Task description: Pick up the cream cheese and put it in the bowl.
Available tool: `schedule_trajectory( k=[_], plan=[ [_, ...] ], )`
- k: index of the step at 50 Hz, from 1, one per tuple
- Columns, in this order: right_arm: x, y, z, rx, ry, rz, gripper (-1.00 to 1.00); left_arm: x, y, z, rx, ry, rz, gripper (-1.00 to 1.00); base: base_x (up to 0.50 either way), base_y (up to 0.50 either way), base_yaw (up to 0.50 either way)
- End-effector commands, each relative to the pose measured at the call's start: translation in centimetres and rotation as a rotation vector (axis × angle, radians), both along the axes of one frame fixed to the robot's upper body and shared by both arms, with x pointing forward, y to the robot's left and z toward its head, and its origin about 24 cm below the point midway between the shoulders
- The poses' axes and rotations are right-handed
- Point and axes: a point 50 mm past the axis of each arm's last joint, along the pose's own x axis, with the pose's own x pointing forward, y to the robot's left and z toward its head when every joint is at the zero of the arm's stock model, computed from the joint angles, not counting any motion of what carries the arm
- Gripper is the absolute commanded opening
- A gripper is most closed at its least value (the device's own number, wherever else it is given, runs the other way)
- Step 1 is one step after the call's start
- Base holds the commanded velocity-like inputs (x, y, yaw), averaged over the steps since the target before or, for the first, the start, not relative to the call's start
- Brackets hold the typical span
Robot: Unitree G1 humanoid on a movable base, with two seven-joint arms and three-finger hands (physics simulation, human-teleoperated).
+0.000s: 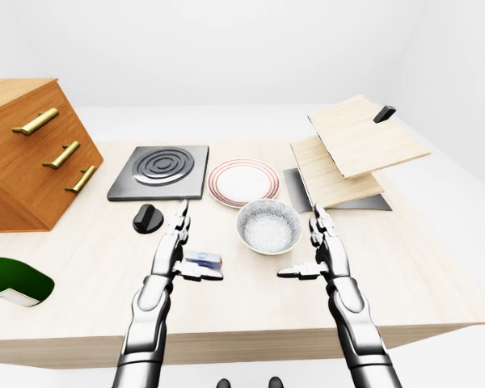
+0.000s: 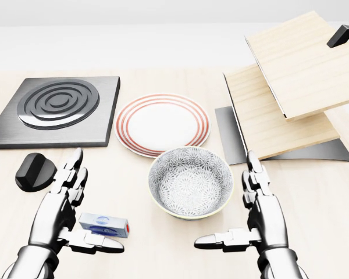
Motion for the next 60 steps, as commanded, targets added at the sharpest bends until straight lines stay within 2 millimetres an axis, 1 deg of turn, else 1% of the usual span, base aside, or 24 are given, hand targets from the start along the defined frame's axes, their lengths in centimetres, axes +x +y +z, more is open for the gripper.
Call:
schedule_trajectory(
  k=[1, 13, 25, 29, 32, 37, 49, 54, 57, 60],
  plan=[
    [0.1, 0.0, -0.2, 0.004, 0.007, 0.003, 1.00, -0.8, -0.8, -0.7, 0.006, 0.027, -0.040, 1.00, 0.00, 0.00, 0.00],
    [0.1, 0.0, -0.3, 0.010, 0.009, 0.007, 1.00, -1.0, -1.3, -1.8, 0.017, 0.073, -0.049, 1.00, 0.00, 0.00, 0.00],
    [-0.1, 0.4, -0.3, 0.012, 0.006, 0.037, 1.00, -0.9, -1.2, -1.6, 0.021, 0.062, -0.042, 1.00, 0.00, 0.00, 0.00],
    [-0.1, 0.4, -0.3, 0.013, 0.009, 0.042, 1.00, -0.6, -0.9, -1.4, 0.040, 0.053, -0.014, 1.00, 0.00, 0.00, 0.00],
    [-0.1, 0.5, -0.4, 0.014, 0.010, 0.046, 1.00, -0.2, -0.5, -0.7, 0.048, 0.028, 0.010, 1.00, 0.00, 0.00, 0.00],
    [-0.2, 0.6, -0.4, 0.012, 0.010, 0.051, 1.00, 0.6, 0.1, -2.4, 0.067, 0.107, 0.051, 1.00, 0.00, 0.00, 0.00],
    [-0.3, 0.6, -0.4, 0.012, 0.008, 0.057, 1.00, 1.1, 0.6, -4.0, 0.098, 0.188, 0.086, 1.00, 0.00, 0.00, 0.00],
    [-0.3, 0.7, -0.4, 0.012, 0.007, 0.059, 1.00, 1.5, 1.1, -5.3, 0.127, 0.254, 0.124, 1.00, 0.00, 0.00, 0.00],
    [-0.3, 0.7, -0.4, 0.012, 0.008, 0.060, 1.00, 1.5, 1.3, -5.5, 0.136, 0.267, 0.135, 1.00, 0.00, 0.00, 0.00],
    [-0.3, 0.7, -0.4, 0.013, 0.009, 0.063, 1.00, 1.5, 1.3, -5.3, 0.141, 0.252, 0.135, 1.00, 0.00, 0.00, 0.00]
  ],
)
